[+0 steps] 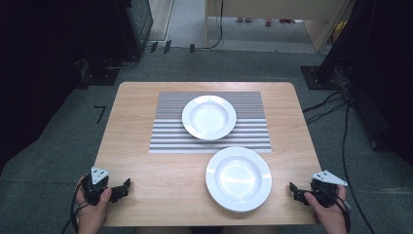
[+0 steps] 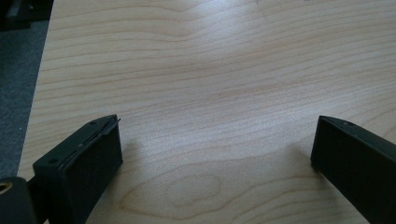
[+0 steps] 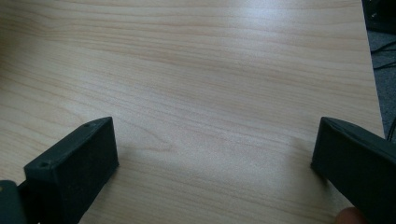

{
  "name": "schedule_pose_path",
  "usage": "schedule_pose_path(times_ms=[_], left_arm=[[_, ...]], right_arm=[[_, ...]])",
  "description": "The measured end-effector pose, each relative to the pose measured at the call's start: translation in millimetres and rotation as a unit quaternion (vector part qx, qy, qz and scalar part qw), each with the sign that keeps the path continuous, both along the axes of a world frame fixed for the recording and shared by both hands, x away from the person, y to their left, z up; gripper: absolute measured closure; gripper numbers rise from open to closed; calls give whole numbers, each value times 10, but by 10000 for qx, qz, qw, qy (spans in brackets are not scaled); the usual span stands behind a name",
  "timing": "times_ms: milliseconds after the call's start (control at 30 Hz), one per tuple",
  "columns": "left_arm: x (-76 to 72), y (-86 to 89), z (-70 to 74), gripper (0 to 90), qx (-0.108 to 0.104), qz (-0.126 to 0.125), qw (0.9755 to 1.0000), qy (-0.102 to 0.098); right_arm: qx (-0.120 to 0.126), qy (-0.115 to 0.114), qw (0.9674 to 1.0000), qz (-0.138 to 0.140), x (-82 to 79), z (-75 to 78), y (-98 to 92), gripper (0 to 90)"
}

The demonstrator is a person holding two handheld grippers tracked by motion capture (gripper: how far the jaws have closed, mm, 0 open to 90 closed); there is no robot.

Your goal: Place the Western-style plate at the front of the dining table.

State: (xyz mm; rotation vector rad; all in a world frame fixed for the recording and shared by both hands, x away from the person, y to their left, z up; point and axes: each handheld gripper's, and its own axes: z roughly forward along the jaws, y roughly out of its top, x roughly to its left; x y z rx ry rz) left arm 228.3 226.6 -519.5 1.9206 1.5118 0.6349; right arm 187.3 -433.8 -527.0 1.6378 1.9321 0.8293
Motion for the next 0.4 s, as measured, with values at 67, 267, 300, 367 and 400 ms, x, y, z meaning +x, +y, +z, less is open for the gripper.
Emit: schedule_pose_path(times_ms=[67,267,300,367,400], left_arm=[[1,0,0,19,0,1,10000,1],[4,1,0,19,4,7,10000,4],[5,0,1,19,7,14,10000,6],[11,-2,2,18,15,35,10000,9],[11,-2,2,18,14,35,10000,10]], right_arm=[[-2,-2,10000,4,0,0,0,0],[-1,0,10000,1,0,0,0,0],[-3,-2,10000,6,0,0,-1,0],[2,5,10000,-10,1,0,-1,0],[5,6,10000,-26,1,1,-2,0]])
